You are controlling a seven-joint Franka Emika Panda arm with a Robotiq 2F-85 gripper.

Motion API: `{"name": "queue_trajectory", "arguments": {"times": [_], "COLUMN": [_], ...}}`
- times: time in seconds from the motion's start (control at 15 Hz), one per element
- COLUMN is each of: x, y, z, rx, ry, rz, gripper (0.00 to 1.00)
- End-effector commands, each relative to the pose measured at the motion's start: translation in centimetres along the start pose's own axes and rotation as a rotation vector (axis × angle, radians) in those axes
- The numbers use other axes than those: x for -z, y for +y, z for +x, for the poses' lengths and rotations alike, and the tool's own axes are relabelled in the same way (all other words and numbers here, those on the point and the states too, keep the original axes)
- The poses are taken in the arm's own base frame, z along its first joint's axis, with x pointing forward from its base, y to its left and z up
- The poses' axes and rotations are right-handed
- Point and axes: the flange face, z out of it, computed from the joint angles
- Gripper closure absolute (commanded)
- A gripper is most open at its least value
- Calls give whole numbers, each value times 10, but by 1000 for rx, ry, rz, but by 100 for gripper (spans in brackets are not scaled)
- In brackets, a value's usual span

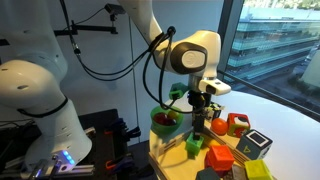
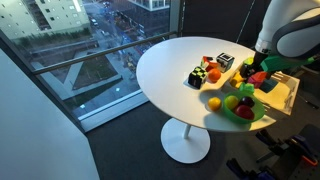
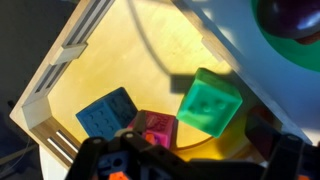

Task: Put the orange block on top of the pink block then place the green block in the green bowl

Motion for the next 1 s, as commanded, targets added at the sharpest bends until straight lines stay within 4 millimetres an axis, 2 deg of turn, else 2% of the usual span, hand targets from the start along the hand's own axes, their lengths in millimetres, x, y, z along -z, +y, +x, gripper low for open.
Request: {"name": "queue_trajectory", "arguments": {"times": [0.0,0.93], "x": [-3,-31], "y": [2,2], "z": [-6,12], "rx": [-54,-184], "ry": [-1,-14], "rz": [15,104], "gripper": [0,0]}}
